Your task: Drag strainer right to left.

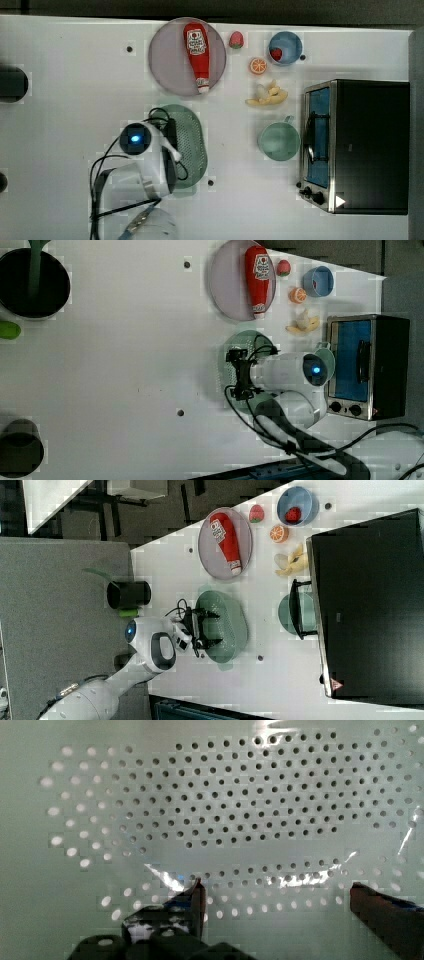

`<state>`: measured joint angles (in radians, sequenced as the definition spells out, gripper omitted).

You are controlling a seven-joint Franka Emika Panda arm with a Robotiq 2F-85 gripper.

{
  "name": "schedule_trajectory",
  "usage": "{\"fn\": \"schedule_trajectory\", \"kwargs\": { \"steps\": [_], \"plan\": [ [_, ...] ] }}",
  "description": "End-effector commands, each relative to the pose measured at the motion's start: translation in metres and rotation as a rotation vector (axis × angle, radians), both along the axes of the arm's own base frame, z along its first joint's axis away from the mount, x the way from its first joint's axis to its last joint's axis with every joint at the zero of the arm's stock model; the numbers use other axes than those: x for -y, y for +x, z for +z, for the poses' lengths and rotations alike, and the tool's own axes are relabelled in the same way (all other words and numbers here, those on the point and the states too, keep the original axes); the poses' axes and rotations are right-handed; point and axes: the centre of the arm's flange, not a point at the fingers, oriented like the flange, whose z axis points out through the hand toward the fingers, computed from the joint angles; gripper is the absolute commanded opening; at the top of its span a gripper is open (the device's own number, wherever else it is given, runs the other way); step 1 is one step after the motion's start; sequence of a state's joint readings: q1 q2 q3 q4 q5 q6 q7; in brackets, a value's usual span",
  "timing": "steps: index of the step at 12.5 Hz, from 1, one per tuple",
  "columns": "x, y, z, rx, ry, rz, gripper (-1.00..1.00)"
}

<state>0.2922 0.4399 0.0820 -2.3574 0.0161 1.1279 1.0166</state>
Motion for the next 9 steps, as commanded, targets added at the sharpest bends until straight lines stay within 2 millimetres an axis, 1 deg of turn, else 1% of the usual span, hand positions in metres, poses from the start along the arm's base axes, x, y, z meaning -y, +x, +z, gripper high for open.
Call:
{"fn": "schedule_trajectory", "kwargs": {
  "steps": [1, 4, 9],
  "plan": [
    [-0.047, 0.011, 0.003, 0.022, 0.036, -0.069, 1.00],
    [-0.081, 0.015, 0.004, 0.012, 0.055, -0.056, 1.00],
    [-0.127, 0.017, 0.003, -0.002, 0.075, -0.060, 1.00]
  ]
}}
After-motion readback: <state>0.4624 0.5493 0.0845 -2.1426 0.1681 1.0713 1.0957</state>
